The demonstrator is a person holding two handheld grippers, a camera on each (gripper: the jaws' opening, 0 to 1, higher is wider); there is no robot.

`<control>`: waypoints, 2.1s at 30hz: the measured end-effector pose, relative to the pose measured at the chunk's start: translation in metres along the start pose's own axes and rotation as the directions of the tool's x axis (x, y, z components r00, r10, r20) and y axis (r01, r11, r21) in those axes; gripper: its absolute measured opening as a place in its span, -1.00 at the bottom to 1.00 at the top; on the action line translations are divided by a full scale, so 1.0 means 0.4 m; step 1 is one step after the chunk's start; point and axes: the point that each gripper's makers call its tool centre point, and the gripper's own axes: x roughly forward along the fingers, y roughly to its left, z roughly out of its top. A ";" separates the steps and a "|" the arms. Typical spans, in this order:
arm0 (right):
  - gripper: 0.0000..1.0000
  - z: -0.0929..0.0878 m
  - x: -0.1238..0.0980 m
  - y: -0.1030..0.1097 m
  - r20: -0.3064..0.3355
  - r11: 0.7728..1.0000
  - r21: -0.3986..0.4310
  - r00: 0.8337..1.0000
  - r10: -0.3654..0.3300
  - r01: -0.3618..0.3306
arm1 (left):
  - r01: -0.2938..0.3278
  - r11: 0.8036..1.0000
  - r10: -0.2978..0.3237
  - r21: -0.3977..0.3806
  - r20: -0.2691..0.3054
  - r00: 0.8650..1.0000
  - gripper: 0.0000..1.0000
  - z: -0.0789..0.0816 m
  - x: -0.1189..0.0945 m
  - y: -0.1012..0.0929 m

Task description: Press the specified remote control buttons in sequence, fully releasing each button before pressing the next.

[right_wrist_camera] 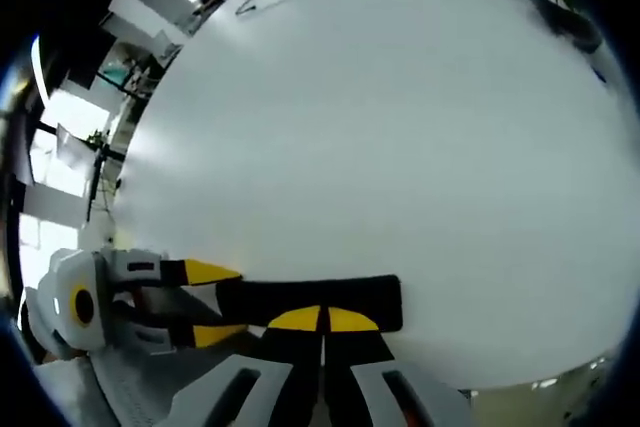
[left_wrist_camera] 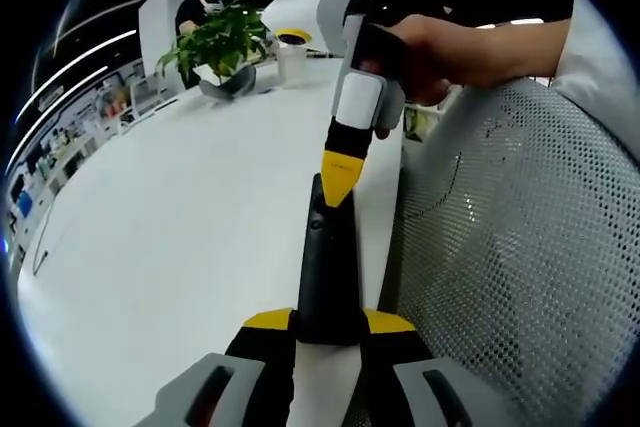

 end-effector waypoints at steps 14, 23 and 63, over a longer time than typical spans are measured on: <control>-1.00 0.001 0.003 0.000 0.003 1.000 0.006 1.000 0.000 0.000 | 0.005 1.000 -0.005 0.006 -0.001 1.000 -0.53 0.001 -0.001 -0.001; -1.00 0.002 0.000 0.004 -0.001 1.000 0.012 1.000 0.010 -0.010 | 0.008 1.000 -0.008 0.009 -0.012 1.000 -0.54 0.001 0.001 0.000; -1.00 0.010 0.025 0.045 0.018 0.996 -0.075 0.999 0.047 -0.046 | 0.029 0.999 -0.028 0.016 -0.021 0.999 -0.54 0.012 0.010 -0.017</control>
